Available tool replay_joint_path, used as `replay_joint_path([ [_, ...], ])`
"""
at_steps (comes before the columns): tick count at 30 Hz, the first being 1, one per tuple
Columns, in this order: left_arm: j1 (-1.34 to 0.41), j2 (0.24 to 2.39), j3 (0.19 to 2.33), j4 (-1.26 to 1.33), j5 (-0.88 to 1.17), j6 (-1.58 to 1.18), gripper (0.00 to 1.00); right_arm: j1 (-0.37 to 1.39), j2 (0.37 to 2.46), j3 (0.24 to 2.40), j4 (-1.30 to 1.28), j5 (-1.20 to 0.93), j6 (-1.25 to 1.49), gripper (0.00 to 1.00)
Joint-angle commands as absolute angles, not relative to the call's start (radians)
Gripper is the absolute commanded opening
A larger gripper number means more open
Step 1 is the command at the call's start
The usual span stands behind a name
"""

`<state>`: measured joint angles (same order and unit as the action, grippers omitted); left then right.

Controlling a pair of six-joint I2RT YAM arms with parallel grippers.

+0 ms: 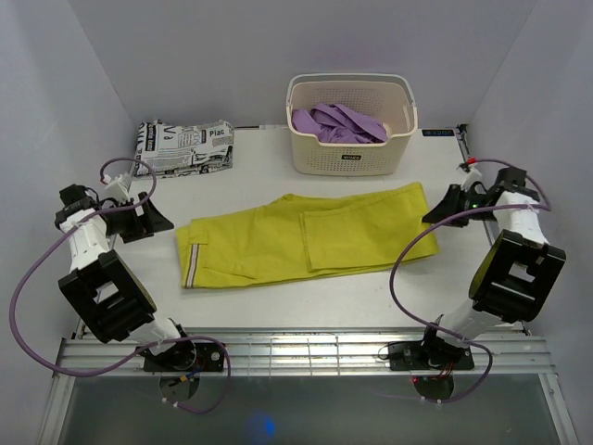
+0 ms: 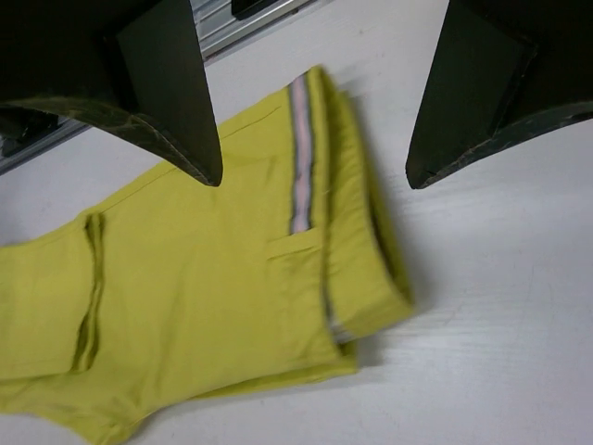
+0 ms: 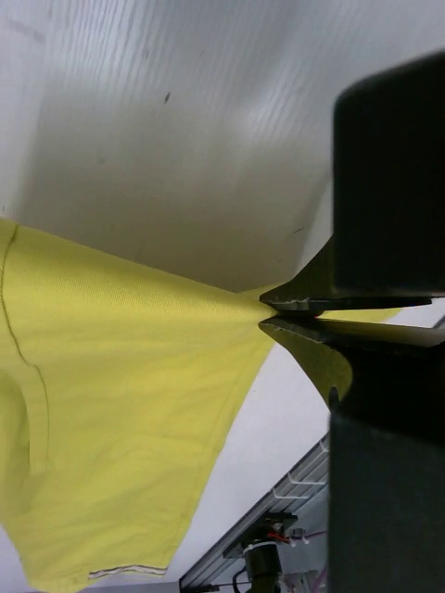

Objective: Fold and stack the trousers
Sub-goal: Fold the trousers

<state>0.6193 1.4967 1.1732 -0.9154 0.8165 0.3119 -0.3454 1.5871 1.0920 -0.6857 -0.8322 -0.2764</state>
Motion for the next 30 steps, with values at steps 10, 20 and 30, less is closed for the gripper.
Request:
replay_joint_path([
  [10, 0.559, 1.502, 0.996, -0.931, 0.879, 0.460, 0.82, -0.457, 1.510, 1.169, -0.957, -1.123, -0.355, 0.08],
  [20, 0.335, 1.601, 0.897, -0.707, 0.951, 0.212, 0.74, -0.243, 1.365, 1.077, -0.594, -1.088, 0.027, 0.08],
  [30, 0.213, 1.758, 0.931, -0.575, 0.865, 0.094, 0.52, -0.008, 1.365, 1.025, -0.266, -1.013, 0.297, 0.08],
])
